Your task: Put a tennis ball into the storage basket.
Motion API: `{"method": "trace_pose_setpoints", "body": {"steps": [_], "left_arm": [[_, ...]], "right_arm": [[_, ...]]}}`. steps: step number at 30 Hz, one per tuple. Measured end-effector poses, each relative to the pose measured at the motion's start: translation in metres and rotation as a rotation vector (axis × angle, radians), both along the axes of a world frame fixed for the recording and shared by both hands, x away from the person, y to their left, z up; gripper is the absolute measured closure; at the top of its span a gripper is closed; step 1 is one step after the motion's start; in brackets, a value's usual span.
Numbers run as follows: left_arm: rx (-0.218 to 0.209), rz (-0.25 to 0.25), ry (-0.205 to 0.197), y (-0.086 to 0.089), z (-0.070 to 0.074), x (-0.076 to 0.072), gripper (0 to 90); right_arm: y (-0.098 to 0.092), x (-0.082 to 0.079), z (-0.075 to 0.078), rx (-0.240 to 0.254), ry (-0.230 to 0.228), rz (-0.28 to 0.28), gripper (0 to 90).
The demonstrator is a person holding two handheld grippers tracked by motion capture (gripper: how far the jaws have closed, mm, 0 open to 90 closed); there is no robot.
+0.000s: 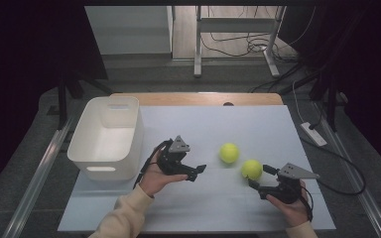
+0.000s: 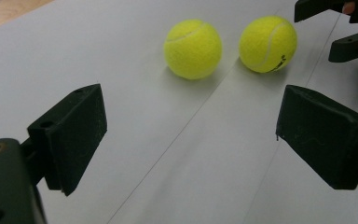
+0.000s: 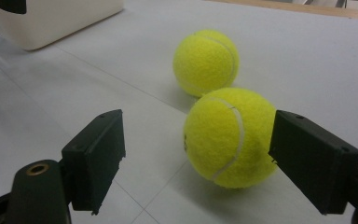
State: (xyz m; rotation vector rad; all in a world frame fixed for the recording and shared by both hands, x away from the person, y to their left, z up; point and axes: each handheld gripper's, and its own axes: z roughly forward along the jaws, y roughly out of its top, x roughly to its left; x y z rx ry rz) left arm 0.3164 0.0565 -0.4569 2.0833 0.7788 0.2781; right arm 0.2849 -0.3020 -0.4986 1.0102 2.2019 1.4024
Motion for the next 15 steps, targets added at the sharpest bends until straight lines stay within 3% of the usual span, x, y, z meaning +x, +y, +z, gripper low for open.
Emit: {"method": "trace_pose_setpoints", "body": {"steps": [15], "left_arm": [[0.013,-0.022,0.022,-0.011,0.0,0.011,8.9]], "right_arm": [[0.001,0.0,0.0,-0.005,-0.001,-0.001,18.1]]}}
